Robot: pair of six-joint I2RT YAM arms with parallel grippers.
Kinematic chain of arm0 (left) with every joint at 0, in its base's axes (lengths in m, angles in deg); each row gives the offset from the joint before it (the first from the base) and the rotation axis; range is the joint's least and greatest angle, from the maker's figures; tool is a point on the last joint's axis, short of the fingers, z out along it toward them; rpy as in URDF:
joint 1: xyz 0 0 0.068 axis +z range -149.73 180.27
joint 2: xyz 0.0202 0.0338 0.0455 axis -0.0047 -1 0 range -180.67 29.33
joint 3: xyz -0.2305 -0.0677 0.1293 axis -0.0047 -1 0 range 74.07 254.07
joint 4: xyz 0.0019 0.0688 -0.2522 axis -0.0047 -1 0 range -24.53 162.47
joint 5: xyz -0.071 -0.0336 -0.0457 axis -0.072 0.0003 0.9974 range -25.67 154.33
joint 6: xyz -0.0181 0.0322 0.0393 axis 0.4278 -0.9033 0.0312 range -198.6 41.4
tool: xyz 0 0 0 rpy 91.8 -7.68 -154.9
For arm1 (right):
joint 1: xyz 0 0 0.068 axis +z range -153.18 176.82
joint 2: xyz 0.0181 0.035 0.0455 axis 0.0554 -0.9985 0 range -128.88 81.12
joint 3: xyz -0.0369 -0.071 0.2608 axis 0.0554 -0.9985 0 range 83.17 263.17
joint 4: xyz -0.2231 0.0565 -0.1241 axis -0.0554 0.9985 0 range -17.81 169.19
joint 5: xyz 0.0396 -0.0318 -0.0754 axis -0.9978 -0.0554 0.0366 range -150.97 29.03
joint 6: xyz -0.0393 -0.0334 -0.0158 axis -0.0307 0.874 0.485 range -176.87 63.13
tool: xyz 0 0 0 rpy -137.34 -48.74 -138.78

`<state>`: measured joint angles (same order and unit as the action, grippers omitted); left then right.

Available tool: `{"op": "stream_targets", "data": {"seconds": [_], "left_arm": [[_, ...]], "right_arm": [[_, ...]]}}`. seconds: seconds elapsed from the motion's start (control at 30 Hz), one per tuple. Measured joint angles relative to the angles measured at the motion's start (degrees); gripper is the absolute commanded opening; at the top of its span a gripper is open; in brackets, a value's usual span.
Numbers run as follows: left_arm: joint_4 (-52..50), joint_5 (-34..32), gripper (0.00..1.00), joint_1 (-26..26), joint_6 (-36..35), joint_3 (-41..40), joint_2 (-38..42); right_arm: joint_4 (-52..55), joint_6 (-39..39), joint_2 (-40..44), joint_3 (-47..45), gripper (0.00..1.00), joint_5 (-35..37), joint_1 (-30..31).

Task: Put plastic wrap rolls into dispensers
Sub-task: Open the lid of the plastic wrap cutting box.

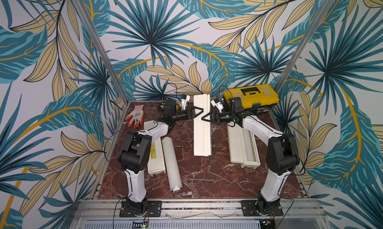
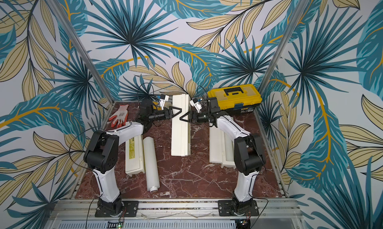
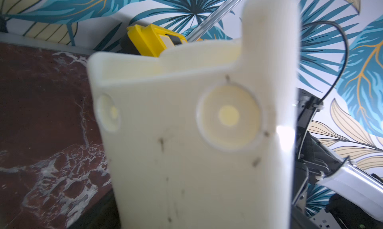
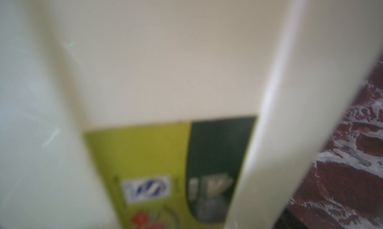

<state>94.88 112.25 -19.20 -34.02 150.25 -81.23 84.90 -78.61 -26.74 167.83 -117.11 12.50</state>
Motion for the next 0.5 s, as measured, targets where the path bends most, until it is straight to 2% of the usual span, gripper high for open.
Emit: {"op": "stream_targets", "data": {"seconds": [0.17,0.5], "left_arm": [[-9.2,-2.9,0.95,-0.6,-2.9,3.4,-0.8],[-17.3,-5.1,0.95,-1.1,-4.0,6.0,-6.6]], "right_arm": [[1.2,-1.0,-0.4,0.0,0.50,3.1,-0.2],[3.8,-4.9,-5.1,0.1,0.49,7.1,0.0]]}}
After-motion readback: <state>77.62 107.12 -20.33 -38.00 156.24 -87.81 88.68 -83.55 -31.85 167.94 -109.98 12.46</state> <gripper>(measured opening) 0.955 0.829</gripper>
